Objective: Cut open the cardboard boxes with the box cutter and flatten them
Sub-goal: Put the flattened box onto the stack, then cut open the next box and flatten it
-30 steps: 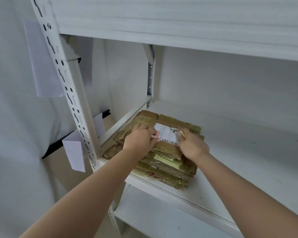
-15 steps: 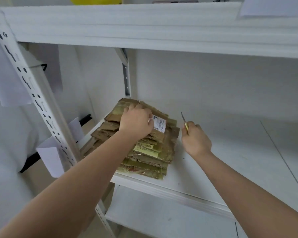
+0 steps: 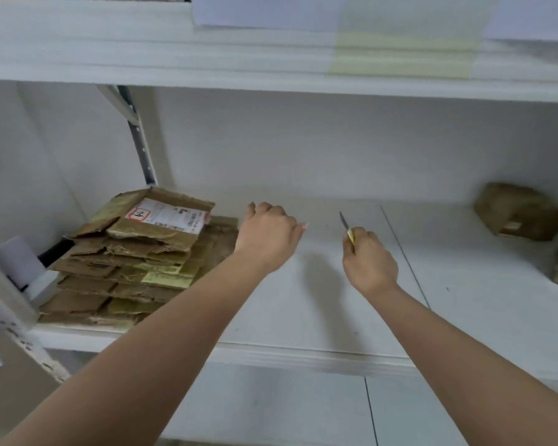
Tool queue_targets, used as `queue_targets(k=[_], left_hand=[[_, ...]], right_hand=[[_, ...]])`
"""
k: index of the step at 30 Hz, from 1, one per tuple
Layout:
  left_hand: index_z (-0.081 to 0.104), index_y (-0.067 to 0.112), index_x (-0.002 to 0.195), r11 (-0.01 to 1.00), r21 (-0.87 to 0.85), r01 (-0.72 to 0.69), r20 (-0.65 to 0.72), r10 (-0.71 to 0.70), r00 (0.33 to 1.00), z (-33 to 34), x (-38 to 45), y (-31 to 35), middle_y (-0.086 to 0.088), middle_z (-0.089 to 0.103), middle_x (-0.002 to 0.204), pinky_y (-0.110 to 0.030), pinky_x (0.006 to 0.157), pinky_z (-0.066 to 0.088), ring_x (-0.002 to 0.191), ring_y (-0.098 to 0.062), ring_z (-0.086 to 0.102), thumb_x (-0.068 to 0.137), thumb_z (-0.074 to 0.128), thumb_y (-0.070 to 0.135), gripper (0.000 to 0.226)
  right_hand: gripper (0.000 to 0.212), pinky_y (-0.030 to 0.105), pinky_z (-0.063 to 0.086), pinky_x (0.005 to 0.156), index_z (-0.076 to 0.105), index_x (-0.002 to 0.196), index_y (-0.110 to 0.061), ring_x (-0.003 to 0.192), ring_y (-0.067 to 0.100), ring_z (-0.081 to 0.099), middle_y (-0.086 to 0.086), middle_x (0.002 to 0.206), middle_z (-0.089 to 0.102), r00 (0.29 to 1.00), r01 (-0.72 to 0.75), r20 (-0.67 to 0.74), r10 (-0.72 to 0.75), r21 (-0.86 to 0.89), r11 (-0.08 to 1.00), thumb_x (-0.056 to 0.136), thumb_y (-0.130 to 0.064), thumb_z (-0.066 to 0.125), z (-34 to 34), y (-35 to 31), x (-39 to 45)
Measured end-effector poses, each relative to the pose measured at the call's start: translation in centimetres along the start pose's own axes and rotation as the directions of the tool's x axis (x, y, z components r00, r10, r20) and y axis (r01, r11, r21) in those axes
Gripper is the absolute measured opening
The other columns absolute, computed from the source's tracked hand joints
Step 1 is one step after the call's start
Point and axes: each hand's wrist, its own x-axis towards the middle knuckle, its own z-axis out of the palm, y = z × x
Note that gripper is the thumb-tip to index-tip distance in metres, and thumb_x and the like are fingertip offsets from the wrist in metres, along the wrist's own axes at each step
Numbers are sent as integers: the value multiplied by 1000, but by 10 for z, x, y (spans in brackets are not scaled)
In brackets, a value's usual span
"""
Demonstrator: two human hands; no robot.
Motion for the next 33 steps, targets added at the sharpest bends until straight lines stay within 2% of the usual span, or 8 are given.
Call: queue_targets(k=[5, 9, 15, 19, 25, 28, 31, 33], left_hand=[[68, 19, 107, 998, -61, -33, 14, 34, 999, 19, 22, 92, -8, 61, 115, -44, 105, 29, 115, -32, 46, 102, 28, 42, 46], [67, 19, 113, 988, -118, -105, 49, 111, 993, 39, 54, 201, -7, 60, 120, -43, 105, 30, 119, -31, 45, 101, 31, 40, 43], [62, 18, 121, 890, -385, -244, 32, 277, 960, 63, 98, 366, -8, 57, 125, -42, 101, 37, 118, -29, 47, 98, 45, 35, 33], [45, 17, 139, 870, -405, -282, 13, 314, 949, 74, 114, 429, -10, 45, 138, -42, 105, 35, 126, -28, 40, 95, 51, 32, 47], [37, 12, 143, 814, -359, -456, -68, 465, 883, 72, 146, 498, -9, 39, 143, -36, 103, 39, 131, -26, 37, 90, 60, 21, 59], [18, 12, 151, 808, -322, -493, -22, 514, 857, 71, 163, 531, -9, 23, 154, -36, 109, 36, 140, -25, 26, 86, 67, 25, 82], [-1, 10, 152, 817, -228, -530, 68, 556, 828, 77, 182, 548, -10, 6, 160, -35, 117, 19, 147, -23, 5, 83, 72, 32, 103], [-5, 11, 152, 835, -201, -512, 139, 542, 829, 83, 189, 551, -10, 12, 159, -38, 118, 17, 147, -24, 8, 82, 72, 36, 107]], right_hand=[[30, 35, 41, 69, 52, 110, -12, 93, 35, 59, 11, 109, 55, 999, -41, -7, 41, 10, 999, 102, -32, 32, -35, 92, 9], [29, 32, 38, 68, 54, 108, -12, 93, 34, 58, 10, 107, 55, 998, -49, -30, 50, 36, 998, 102, -31, 33, -71, 183, 17], [23, 33, 42, 68, 59, 107, -9, 91, 32, 60, 11, 103, 62, 979, -186, -74, 189, 42, 982, 98, -19, 41, -131, 333, 29], [18, 30, 37, 63, 58, 102, -9, 82, 29, 57, 10, 94, 61, 961, -253, -100, 258, 59, 966, 97, -19, 45, -155, 396, 26], [17, 30, 36, 62, 56, 102, -13, 79, 27, 56, 5, 94, 61, 928, -313, -161, 337, 158, 936, 97, -25, 45, -169, 454, 19], [16, 31, 36, 61, 56, 103, -12, 72, 22, 49, 5, 87, 59, 915, -340, -161, 370, 185, 922, 96, -20, 44, -178, 475, 19], [14, 29, 32, 57, 56, 103, -13, 66, 20, 46, 1, 74, 53, 901, -365, -181, 395, 179, 914, 95, -14, 45, -182, 492, 22], [17, 29, 34, 58, 56, 108, -15, 66, 21, 48, 1, 74, 54, 899, -368, -176, 400, 191, 910, 97, -18, 42, -180, 499, 25]])
